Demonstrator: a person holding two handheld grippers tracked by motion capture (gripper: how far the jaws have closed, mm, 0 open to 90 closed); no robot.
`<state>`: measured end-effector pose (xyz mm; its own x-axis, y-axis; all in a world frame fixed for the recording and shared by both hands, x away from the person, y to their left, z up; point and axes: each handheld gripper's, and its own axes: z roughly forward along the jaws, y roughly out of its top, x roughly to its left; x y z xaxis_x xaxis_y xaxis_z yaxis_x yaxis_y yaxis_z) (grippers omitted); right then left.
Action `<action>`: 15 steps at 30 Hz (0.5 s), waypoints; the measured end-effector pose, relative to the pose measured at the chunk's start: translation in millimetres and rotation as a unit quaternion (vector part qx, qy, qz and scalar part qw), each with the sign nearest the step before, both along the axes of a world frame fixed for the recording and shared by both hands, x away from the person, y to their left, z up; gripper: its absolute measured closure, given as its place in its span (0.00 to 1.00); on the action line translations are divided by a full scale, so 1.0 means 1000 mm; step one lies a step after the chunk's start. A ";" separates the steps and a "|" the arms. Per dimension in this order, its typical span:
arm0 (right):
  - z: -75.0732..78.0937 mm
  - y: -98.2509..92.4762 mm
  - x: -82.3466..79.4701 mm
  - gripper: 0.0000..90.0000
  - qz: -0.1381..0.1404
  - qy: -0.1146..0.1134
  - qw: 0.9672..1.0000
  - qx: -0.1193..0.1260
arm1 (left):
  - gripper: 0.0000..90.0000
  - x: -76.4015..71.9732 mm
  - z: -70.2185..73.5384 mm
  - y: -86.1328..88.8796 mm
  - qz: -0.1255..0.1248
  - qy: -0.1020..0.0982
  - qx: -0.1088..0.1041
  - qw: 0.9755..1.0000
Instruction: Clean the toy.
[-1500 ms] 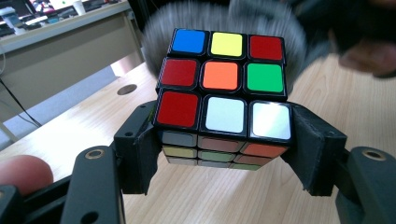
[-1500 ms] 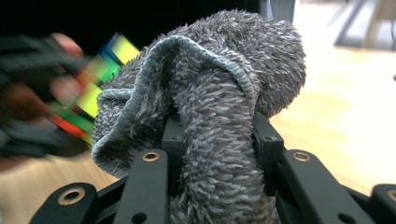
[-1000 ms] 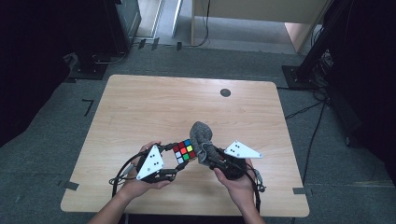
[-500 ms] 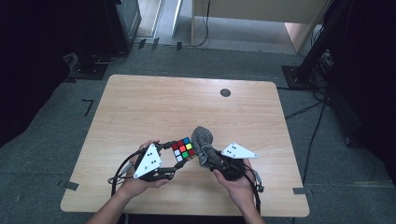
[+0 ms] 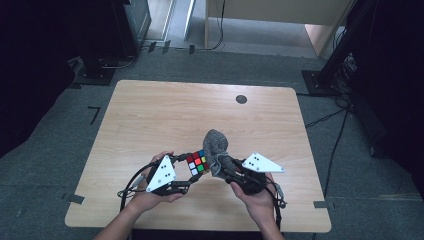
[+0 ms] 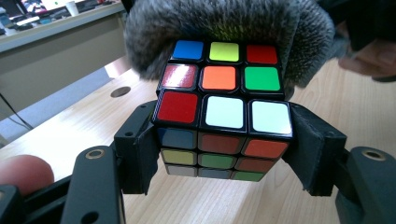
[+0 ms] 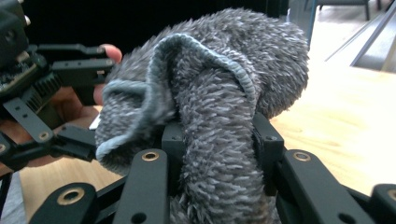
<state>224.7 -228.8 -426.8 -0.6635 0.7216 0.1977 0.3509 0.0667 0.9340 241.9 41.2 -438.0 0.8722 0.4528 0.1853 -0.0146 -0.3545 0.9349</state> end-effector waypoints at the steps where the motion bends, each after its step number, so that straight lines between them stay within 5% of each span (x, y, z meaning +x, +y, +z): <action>1: -0.002 -0.001 0.001 0.73 0.001 0.006 1.000 0.003 | 0.38 0.000 0.000 0.001 0.000 0.001 -0.001 1.000; 6: -0.017 -0.003 0.011 0.73 -0.019 0.043 0.998 -0.044 | 0.38 0.002 0.004 0.007 0.008 0.003 -0.020 1.000; 11: -0.028 -0.004 0.017 0.73 -0.028 0.062 0.997 -0.039 | 0.38 0.008 0.009 0.019 0.020 0.022 -0.068 0.997; 15: -0.031 0.009 0.014 0.73 0.001 0.057 0.998 -0.023 | 0.38 0.010 0.009 0.022 0.023 0.030 -0.078 0.996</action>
